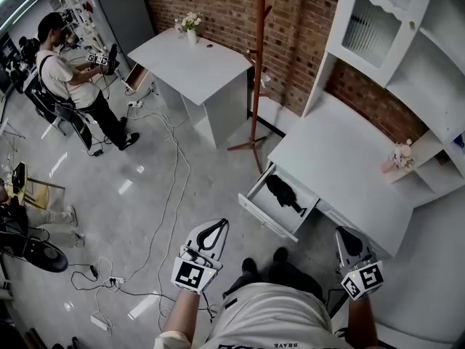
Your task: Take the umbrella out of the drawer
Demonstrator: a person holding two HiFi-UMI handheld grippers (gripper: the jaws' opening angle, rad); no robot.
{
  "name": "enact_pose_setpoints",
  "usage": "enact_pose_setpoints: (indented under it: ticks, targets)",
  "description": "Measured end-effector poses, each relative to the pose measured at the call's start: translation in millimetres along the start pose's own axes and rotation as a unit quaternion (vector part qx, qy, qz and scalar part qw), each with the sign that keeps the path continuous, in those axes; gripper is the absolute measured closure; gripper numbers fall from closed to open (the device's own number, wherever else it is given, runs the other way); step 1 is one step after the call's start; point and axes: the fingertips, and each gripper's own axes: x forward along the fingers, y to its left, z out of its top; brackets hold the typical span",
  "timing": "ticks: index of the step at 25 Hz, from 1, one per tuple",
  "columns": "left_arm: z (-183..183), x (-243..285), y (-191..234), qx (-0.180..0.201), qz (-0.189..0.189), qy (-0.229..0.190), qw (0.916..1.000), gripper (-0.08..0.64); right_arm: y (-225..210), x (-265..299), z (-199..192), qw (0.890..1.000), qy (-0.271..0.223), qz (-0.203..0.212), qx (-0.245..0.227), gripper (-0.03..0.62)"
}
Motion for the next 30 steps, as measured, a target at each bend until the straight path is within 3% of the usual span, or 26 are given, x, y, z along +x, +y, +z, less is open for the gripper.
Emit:
enact_pose_setpoints:
  ticks: [6, 17, 30]
  targets:
    - [-3.5, 14.7, 4.3, -0.011, 0.016, 0.019, 0.9996, 0.534, -21.9, 23.2, -7.6, 1.0, 0.005, 0.007, 0.01, 0.56]
    - [-11.5, 59.2, 6.4, -0.024, 0.059, 0.031, 0.9975, 0.534, -69.3, 86.6, -19.7, 0.997, 0.014, 0.067, 0.027, 0.56]
    - [-53.2, 103.4, 0.4, -0.079, 0.119, 0.077, 0.9867, 0.534, -96.3, 156.2, -65.1, 0.982, 0.083, 0.166, 0.044, 0.56]
